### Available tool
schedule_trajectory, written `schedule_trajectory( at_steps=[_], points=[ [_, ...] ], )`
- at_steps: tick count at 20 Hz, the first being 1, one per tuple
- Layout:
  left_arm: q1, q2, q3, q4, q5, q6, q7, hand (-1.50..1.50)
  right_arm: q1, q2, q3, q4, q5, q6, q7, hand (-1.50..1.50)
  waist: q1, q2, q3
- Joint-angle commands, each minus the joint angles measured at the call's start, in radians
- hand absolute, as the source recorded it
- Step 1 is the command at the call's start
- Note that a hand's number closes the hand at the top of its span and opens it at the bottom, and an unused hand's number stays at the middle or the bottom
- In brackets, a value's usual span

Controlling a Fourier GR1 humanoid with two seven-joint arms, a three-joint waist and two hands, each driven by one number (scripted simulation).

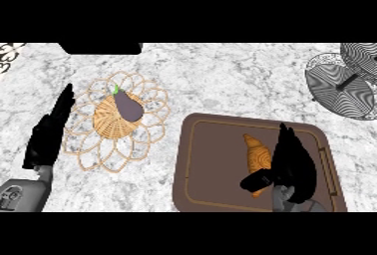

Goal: Pick the croissant from the tray and place it in the tiered basket

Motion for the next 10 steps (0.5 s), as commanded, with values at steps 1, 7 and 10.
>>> schedule_trajectory(
  at_steps=[1,7,10],
  points=[
    [0.014,-0.001,0.008,-0.015,0.007,-0.017,0.011,0.0,-0.049,0.014,0.0,0.019,-0.013,0.068,0.243,-1.5,0.003,0.0,0.001],
    [0.043,0.027,0.036,-0.031,0.012,-0.048,0.003,0.0,-0.038,0.014,-0.022,0.063,-0.049,0.062,0.208,-1.5,0.006,-0.001,0.001],
    [-0.017,-0.012,0.023,0.009,-0.012,-0.027,0.015,0.0,-0.104,0.014,-0.037,0.099,-0.092,0.06,0.218,-1.5,0.0,0.002,0.001]
  ],
)
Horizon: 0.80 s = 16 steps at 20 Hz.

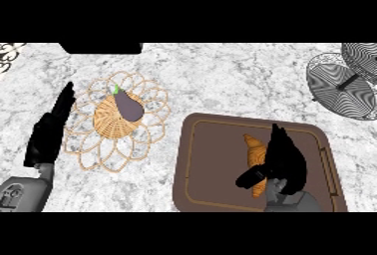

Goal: Pick the croissant from the tray and place it in the tiered basket

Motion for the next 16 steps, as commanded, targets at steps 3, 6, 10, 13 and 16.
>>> schedule_trajectory(
  at_steps=[3,6,10,13,16],
  points=[
    [-0.004,-0.033,-0.002,0.024,-0.026,0.015,-0.027,0.0,-0.025,0.011,0.012,0.094,-0.035,-0.057,0.189,-1.5,-0.002,0.002,0.0],
    [-0.007,-0.013,0.014,0.004,-0.014,-0.012,0.003,0.0,-0.057,0.011,0.01,0.1,-0.124,-0.024,0.215,1.5,-0.001,0.001,0.0],
    [-0.033,-0.006,0.034,0.036,-0.005,-0.03,-0.005,0.0,-0.094,-0.019,-0.015,0.189,-0.112,0.156,0.06,1.5,0.0,0.003,0.0],
    [0.033,-0.012,0.027,0.02,-0.021,-0.029,-0.056,0.0,-0.085,0.01,0.041,0.154,-0.042,0.13,0.11,1.5,0.003,0.0,-0.001],
    [-0.02,-0.041,0.02,0.055,-0.041,-0.023,-0.029,0.0,-0.06,0.01,-0.019,0.16,-0.074,0.02,0.043,1.5,-0.006,0.0,0.0]
  ],
)
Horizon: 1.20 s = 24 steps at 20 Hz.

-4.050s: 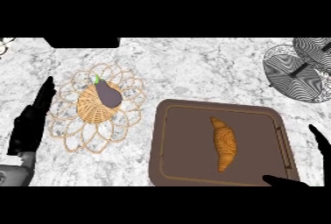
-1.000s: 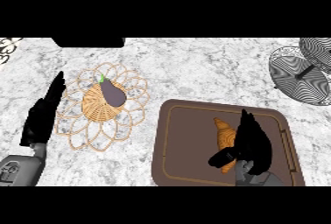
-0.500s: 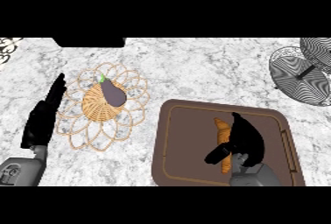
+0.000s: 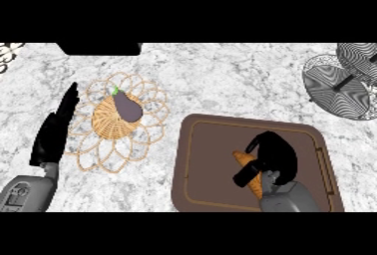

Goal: Pick the croissant from the tray and place it in the tiered basket

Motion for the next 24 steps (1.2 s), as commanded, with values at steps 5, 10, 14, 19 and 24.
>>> schedule_trajectory(
  at_steps=[5,10,14,19,24],
  points=[
    [0.007,0.006,0.036,0.014,0.007,-0.034,-0.008,0.0,-0.062,0.026,0.058,-0.064,-0.042,-0.087,0.261,1.5,0.001,0.011,0.011],
    [0.016,-0.034,-0.022,-0.051,-0.03,0.0,0.015,0.0,-0.333,0.027,-0.228,0.146,0.056,-0.165,0.209,1.5,0.052,0.031,0.01],
    [-0.025,0.0,0.0,-0.058,-0.005,-0.041,0.008,0.0,-0.433,-0.047,-0.384,0.239,0.13,-0.266,0.139,1.5,0.091,0.062,0.011],
    [-0.036,-0.02,-0.03,-0.057,-0.016,-0.047,0.004,0.0,-0.608,-0.161,-0.476,0.314,0.323,-0.356,0.124,1.5,0.117,0.061,0.007],
    [-0.049,-0.017,-0.041,-0.049,-0.021,-0.06,0.013,0.0,-0.769,-0.266,-0.535,0.433,0.503,-0.393,0.121,1.5,0.149,0.068,0.007]
  ],
)
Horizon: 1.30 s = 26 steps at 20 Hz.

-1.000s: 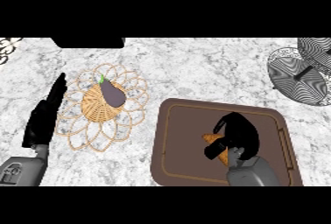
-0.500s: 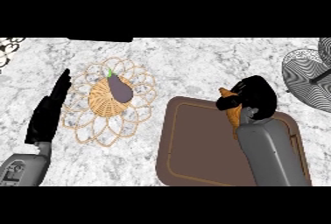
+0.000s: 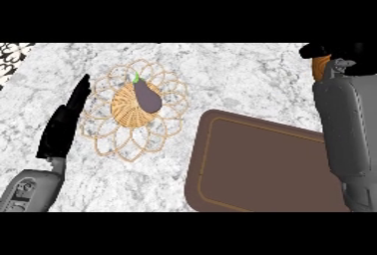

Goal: Pick the croissant from the tray and place it in the tiered basket

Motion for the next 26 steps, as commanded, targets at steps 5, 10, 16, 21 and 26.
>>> schedule_trajectory(
  at_steps=[5,10,16,21,26],
  points=[
    [-0.066,-0.021,-0.011,0.007,-0.009,0.006,0.03,0.0,-0.262,-0.101,-0.062,0.239,0.299,-0.102,0.198,1.5,0.017,0.0,0.0],
    [-0.044,-0.037,-0.02,0.036,-0.019,0.013,0.011,0.0,-0.371,-0.14,-0.121,0.43,0.381,-0.071,0.201,1.5,0.0,-0.003,0.002],
    [-0.055,-0.018,0.006,0.07,-0.005,-0.011,0.012,0.0,-0.493,-0.169,-0.217,0.565,0.371,-0.166,0.129,1.5,-0.025,-0.008,0.004],
    [-0.035,0.005,0.04,0.059,0.005,-0.015,-0.01,0.0,-0.512,-0.219,-0.231,0.729,0.43,-0.158,0.083,1.5,-0.038,-0.017,0.004],
    [-0.006,-0.04,0.003,0.052,-0.029,0.024,-0.008,0.0,-0.508,-0.309,-0.229,0.846,0.51,-0.058,0.094,1.5,-0.041,-0.015,0.004]
  ],
)
